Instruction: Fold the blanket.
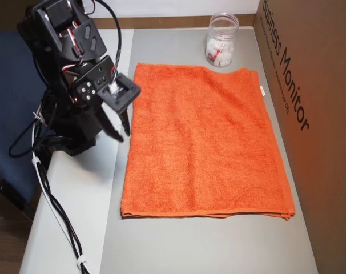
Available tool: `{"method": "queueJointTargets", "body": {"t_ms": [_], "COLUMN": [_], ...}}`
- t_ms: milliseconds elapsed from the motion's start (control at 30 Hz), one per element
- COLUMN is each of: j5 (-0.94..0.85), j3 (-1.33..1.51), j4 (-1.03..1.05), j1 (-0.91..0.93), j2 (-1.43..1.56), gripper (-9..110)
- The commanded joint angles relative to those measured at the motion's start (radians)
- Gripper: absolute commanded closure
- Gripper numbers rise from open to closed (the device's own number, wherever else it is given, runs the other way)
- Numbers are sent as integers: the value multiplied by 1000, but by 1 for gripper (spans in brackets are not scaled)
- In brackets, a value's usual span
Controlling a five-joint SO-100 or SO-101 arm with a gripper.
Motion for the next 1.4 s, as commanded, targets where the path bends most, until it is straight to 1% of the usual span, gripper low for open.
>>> {"method": "queueJointTargets", "body": {"t_ms": [0, 100, 233, 500, 700, 967, 1367], "j5": [-6, -12, -12, -11, -11, -6, 3], "j3": [-49, -41, -40, -34, 14, 186, 422], "j4": [0, -9, -14, -41, -186, -422, -640], "j1": [95, 166, 218, 216, 199, 192, 178], "j2": [-32, -63, -106, -198, -258, -278, -279], "gripper": [88, 84, 83, 83, 83, 83, 83]}}
